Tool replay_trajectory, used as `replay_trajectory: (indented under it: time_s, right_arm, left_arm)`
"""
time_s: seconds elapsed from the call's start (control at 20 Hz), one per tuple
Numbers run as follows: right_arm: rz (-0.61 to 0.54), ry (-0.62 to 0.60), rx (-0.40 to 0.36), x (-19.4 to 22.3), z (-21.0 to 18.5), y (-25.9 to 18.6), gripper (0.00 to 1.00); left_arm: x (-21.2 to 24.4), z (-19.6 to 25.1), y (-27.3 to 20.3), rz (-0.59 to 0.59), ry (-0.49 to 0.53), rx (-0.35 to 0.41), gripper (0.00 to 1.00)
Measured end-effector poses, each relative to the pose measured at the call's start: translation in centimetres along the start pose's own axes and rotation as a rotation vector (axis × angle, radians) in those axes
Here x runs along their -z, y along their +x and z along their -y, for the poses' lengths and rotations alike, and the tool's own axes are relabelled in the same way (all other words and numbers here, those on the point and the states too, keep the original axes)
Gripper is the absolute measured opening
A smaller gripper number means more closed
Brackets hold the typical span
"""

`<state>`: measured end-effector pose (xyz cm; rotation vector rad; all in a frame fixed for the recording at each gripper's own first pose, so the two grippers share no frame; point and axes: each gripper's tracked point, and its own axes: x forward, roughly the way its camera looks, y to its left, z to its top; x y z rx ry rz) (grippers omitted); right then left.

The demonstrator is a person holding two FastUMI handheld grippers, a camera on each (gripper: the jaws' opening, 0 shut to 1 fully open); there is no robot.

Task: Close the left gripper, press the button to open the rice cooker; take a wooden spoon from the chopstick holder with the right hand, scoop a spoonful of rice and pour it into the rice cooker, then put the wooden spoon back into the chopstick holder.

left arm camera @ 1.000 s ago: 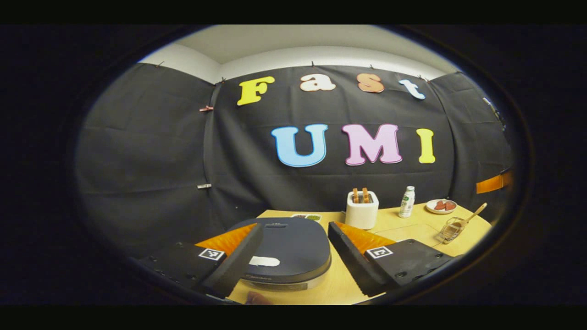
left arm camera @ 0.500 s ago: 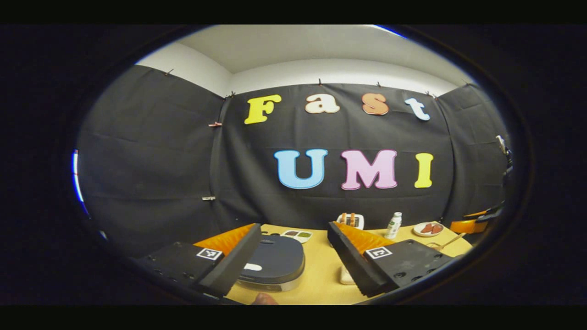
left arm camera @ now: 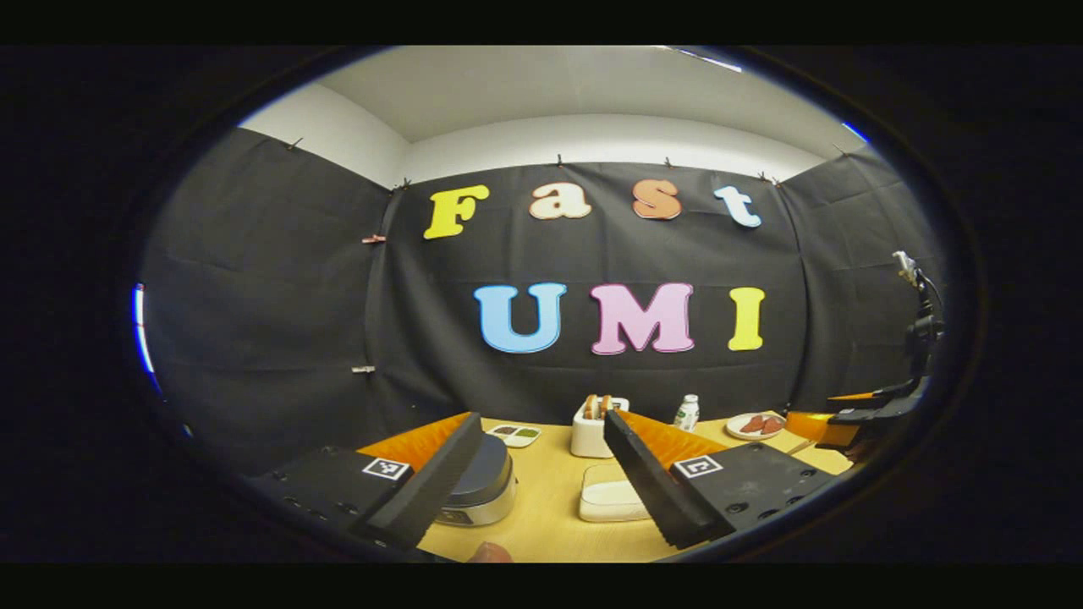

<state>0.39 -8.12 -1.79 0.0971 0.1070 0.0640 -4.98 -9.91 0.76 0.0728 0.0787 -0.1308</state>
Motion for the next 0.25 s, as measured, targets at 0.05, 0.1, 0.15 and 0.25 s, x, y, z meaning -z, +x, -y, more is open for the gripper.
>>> replay_trajectory:
  time_s: [0.05,0.1,0.15,0.25]
  right_arm:
    - [0.014,0.002,0.000,-0.3,0.4,-0.2,0.98]
    - [0.025,0.006,-0.002,-0.6,0.8,-0.5,0.98]
    - [0.034,0.011,-0.001,-0.8,1.2,-0.6,0.98]
    - [0.057,0.032,-0.015,-1.4,1.7,-1.0,0.98]
  left_arm:
    - [-0.1,0.3,-0.1,0.004,-0.005,0.000,0.97]
    - [-0.1,0.8,-0.1,0.006,-0.006,0.001,0.97]
    - [-0.1,1.3,-0.1,0.005,-0.007,0.001,0.98]
    - [-0.5,2.2,-0.3,0.022,-0.004,0.000,0.97]
